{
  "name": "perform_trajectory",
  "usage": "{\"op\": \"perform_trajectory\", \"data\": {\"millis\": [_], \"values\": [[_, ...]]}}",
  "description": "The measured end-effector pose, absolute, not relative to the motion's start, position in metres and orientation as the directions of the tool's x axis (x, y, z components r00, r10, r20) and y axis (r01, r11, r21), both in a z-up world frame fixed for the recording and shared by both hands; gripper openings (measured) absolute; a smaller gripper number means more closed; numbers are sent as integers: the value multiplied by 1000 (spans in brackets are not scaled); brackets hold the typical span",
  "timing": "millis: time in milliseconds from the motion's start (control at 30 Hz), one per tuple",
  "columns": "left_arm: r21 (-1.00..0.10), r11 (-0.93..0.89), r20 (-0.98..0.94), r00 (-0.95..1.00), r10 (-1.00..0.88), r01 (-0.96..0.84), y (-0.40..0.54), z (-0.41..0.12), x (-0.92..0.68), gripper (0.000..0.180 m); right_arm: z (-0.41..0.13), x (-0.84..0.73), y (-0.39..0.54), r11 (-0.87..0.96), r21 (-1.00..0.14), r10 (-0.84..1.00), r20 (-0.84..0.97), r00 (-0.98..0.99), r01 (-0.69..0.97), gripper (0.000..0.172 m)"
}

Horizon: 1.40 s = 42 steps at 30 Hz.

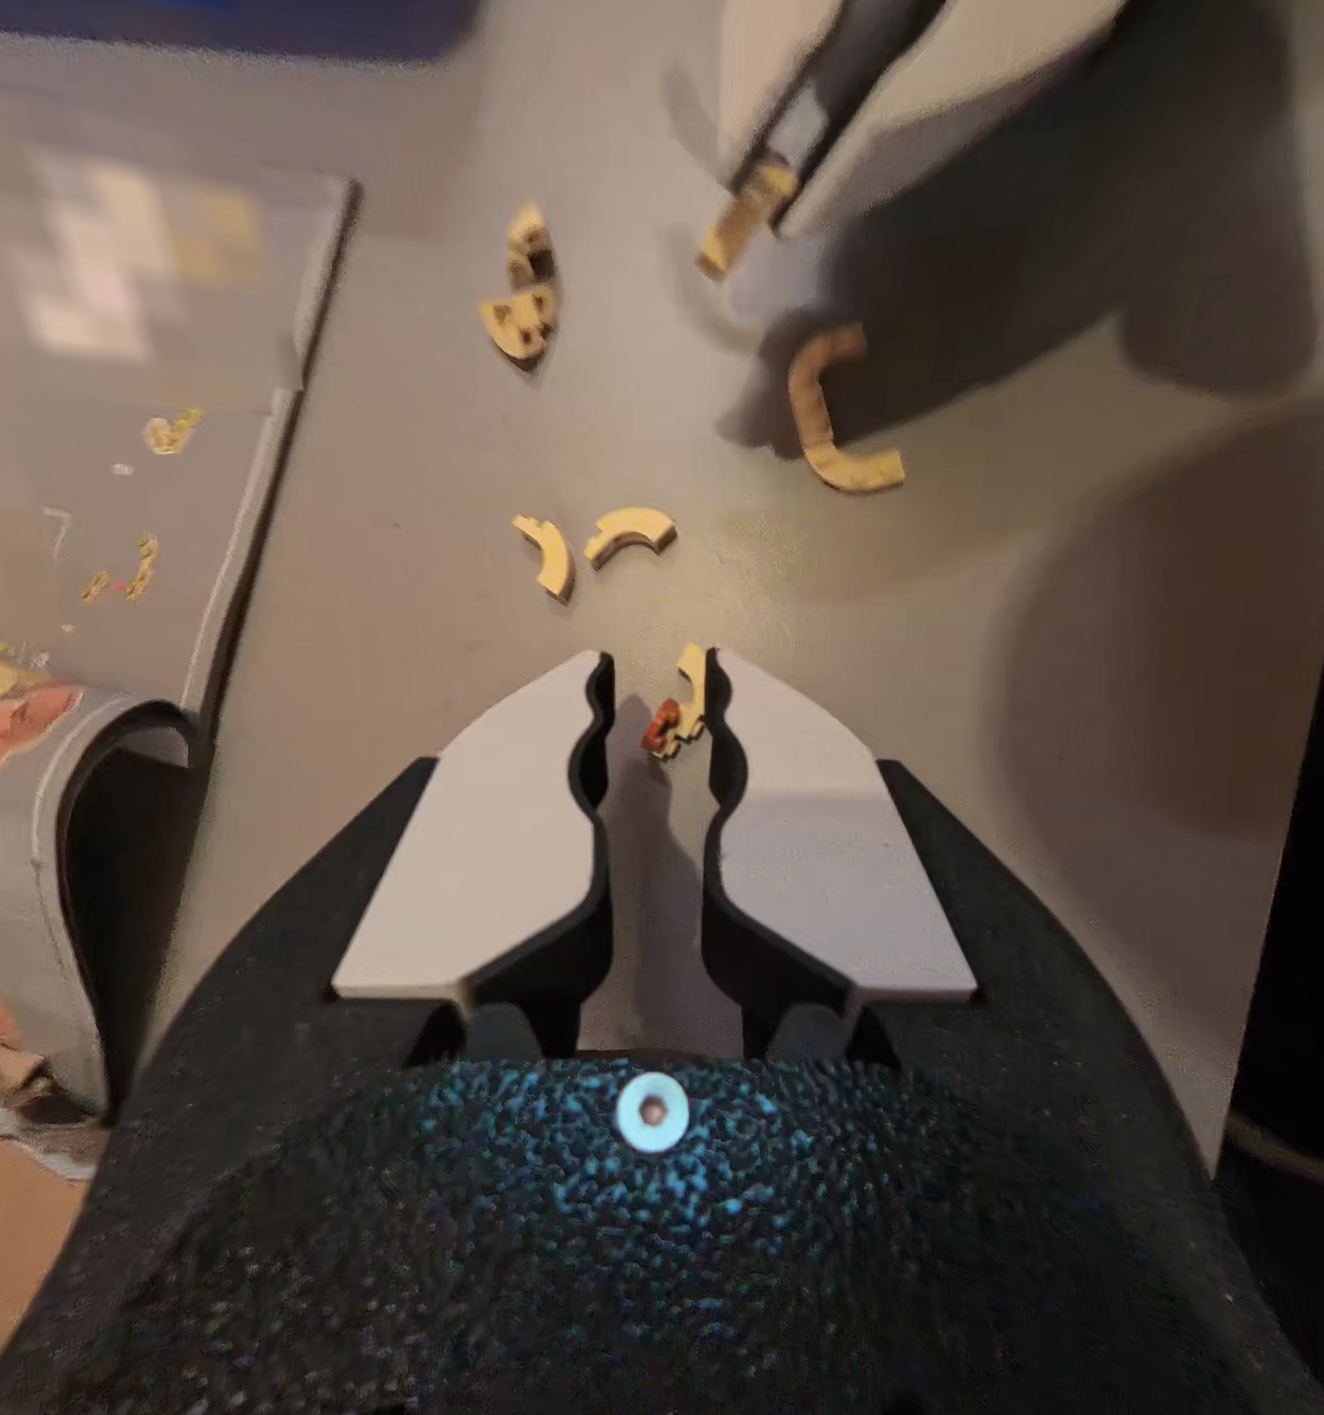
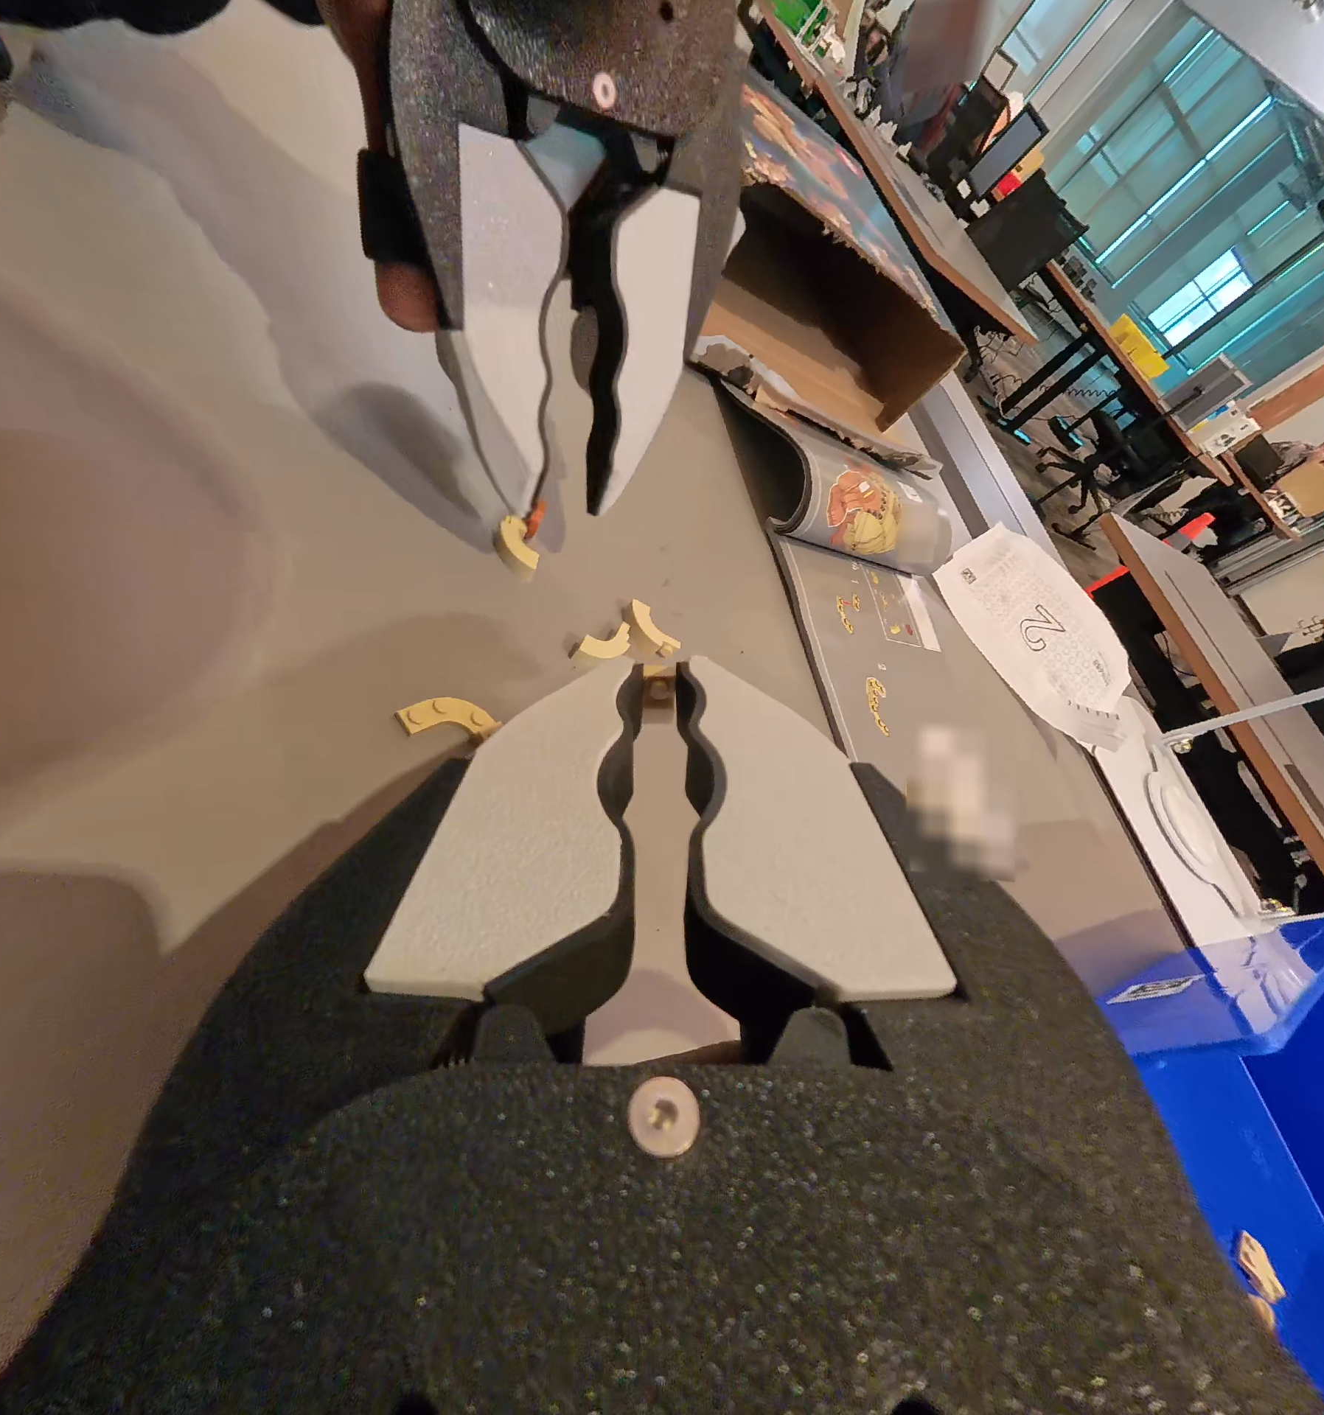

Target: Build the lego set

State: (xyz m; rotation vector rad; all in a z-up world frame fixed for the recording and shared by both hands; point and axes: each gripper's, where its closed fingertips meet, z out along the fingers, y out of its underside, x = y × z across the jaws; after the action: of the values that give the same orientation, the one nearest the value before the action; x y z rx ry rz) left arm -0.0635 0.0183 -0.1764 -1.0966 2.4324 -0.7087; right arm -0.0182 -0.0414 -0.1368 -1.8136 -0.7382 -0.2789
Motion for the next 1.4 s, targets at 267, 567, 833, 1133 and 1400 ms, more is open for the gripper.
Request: {"op": "perform_trajectory", "data": {"millis": [267,567,833,1133,1400], "values": [[-377,725,-48,-769,-637,-577,10,-203,-69,11,-141,-16,-42,-217,-753,355,532,769,621,7],[-840,-150,376,-360,-854,-522,2,-138,-15,10,-127,-6,-40,-238,-810,248,482,840,535,7],[-518,-838,843,-269,-466,-172,-7,-102,6,9,-118,8,-34,-269,-884,49,384,922,382,7],[-318,-943,915,-296,-276,-103,-23,-100,18,9,-124,8,-30,-303,-900,-23,334,942,312,7],[-289,-956,918,-295,-265,-44,-18,-102,16,9,-127,3,-26,-314,-901,-39,328,944,300,7]]}}
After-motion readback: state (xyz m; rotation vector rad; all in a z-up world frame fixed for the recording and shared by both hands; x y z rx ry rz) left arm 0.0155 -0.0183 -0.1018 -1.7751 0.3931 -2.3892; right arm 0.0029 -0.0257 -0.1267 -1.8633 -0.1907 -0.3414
